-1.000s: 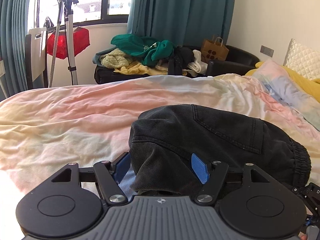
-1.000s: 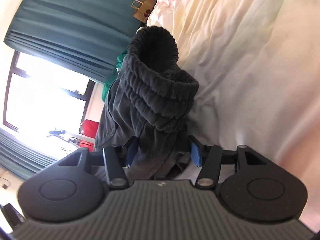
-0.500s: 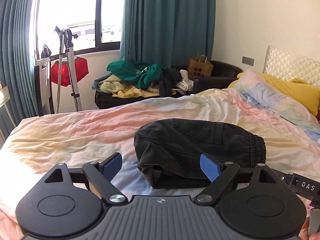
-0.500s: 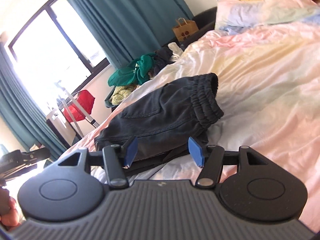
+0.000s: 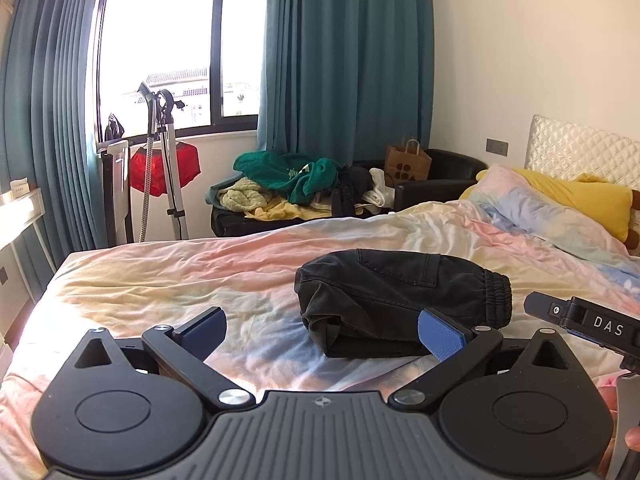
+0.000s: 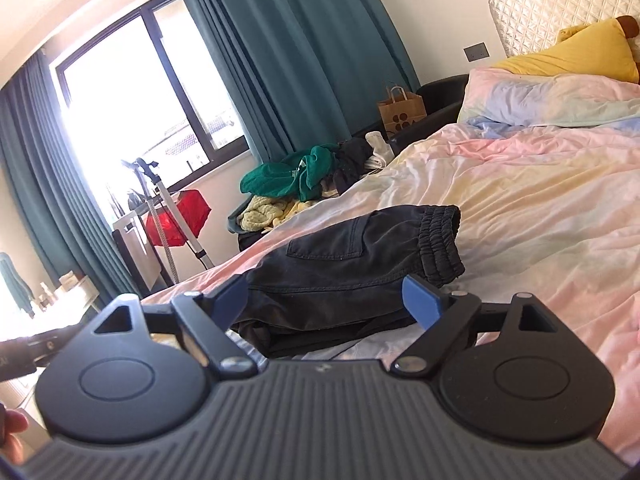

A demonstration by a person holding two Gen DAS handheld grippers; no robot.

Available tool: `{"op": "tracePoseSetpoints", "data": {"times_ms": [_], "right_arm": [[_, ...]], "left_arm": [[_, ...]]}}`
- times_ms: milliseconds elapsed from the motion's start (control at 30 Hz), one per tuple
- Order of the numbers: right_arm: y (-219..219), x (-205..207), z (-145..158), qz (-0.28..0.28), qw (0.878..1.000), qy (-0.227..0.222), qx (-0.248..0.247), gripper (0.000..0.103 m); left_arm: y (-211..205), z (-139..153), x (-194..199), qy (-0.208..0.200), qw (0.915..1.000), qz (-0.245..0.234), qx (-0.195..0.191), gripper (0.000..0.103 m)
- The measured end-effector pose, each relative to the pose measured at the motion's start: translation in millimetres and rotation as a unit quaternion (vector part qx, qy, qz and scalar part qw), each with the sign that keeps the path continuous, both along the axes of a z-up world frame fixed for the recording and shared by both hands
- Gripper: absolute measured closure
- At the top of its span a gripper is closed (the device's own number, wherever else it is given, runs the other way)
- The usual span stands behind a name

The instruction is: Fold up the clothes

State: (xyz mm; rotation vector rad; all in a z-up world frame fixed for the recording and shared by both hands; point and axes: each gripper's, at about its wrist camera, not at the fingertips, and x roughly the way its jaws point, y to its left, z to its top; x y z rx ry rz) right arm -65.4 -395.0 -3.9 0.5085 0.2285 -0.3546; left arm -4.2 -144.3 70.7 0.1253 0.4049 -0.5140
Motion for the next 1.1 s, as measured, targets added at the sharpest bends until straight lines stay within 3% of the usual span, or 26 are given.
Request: {"op": "tracePoseSetpoints", "data": {"times_ms": [100,333,667,833,1100], "right_arm": [[9,-3,3,0.004,1.000,0.012,-0.013,0.016],[28,-16,7,-0.005,0.999,-0.008,-0.053,0.016],[61,-10,5,-0.001,0.991,0.017,-0.132,0.017],[56,1,-4,0.007,0.992,0.026,-0.121,0.017],[57,3,-9,0.010,0.992,0.027,-0.120,0.017]], "left_arm": [[7,4,-15,-0.011,0.9999,0.006,-0.006,0.000],[17,5,-35,-0.020,0.9996,0.018,0.007,0.000],[39,-5,-45,-0.022,0.9992,0.032,0.003,0.000],[47,-18,-36,-0.005,0.9995,0.025,-0.017,0.000],[47,-28,-28,0.002,0.9990,0.045,-0.008,0.000]]}}
